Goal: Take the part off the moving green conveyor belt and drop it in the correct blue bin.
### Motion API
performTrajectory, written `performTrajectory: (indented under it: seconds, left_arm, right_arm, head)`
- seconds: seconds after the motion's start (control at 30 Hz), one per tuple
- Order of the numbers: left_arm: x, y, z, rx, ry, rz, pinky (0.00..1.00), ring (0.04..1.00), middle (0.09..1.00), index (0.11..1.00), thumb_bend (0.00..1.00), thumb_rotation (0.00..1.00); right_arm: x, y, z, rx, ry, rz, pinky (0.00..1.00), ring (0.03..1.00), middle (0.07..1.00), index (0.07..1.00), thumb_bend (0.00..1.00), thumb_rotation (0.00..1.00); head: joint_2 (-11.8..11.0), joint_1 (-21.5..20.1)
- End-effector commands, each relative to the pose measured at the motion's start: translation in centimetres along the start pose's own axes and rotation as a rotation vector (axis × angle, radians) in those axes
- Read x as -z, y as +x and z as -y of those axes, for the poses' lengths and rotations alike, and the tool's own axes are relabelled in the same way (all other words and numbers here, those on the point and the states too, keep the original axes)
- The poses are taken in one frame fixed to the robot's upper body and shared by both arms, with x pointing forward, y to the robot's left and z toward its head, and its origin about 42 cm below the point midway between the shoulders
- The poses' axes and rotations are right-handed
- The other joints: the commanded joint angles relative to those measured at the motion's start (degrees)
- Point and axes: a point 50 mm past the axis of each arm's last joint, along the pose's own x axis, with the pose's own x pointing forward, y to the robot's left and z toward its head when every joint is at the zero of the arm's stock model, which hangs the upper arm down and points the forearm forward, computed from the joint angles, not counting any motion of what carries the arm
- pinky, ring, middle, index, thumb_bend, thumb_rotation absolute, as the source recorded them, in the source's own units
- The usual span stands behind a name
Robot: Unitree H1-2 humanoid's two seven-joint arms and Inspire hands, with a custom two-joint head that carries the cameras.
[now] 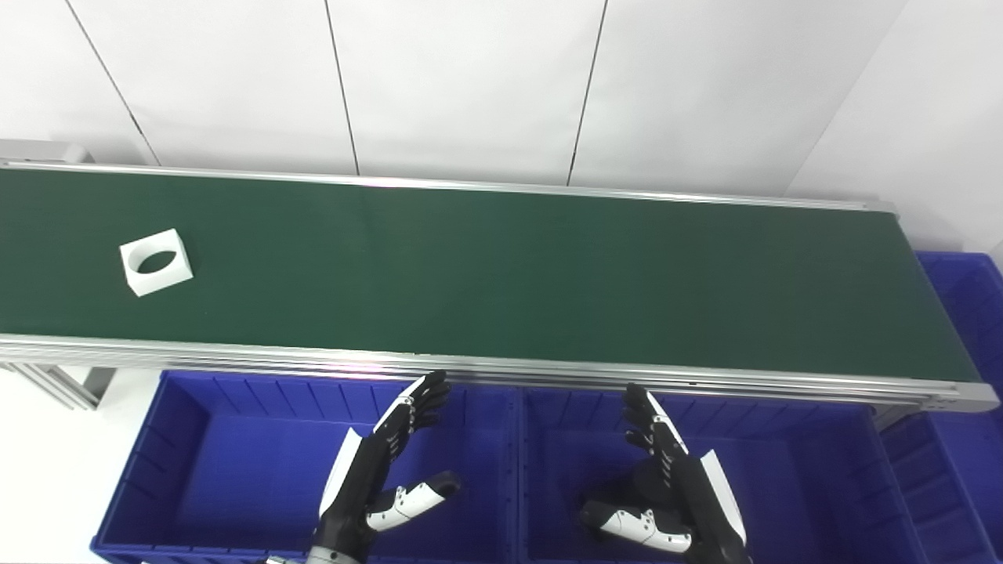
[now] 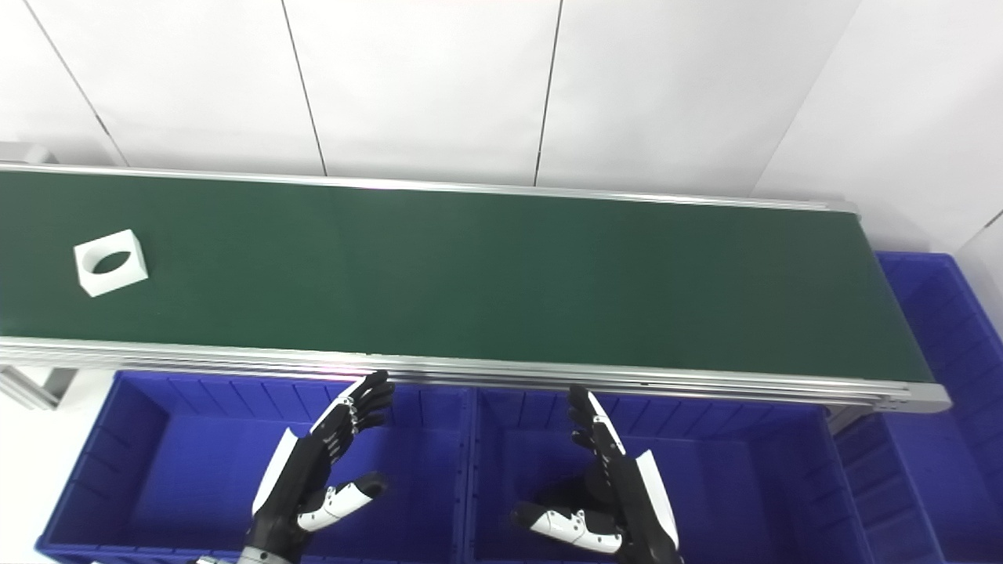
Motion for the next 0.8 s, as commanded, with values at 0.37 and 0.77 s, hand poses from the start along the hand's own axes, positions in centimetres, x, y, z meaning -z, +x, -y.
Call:
performTrajectory:
  seconds: [0.37,0.77]
  left_arm:
    - [-0.4,0.5,0.4,0.006,-0.002,0.041,0.83,0.868,0.885,0.893,0.82,0.68]
    - [0.7,0.4,1.8,0.013,-0.005,0.013,0.83,0.870,0.890,0.892,0.86,0.64]
  right_arm:
    - [-0.6,0.3,0.5,-0.015,-0.017,0.057,0.88,0.936,0.947,0.931,0.96,0.44]
    - [-0.4,-0.1,1.4,-0.011,-0.053,0.079,0.92,0.950,0.946,0.931,0.89,0.41]
  head:
    - [-1.8,4.9]
    - [-6.0,12.7]
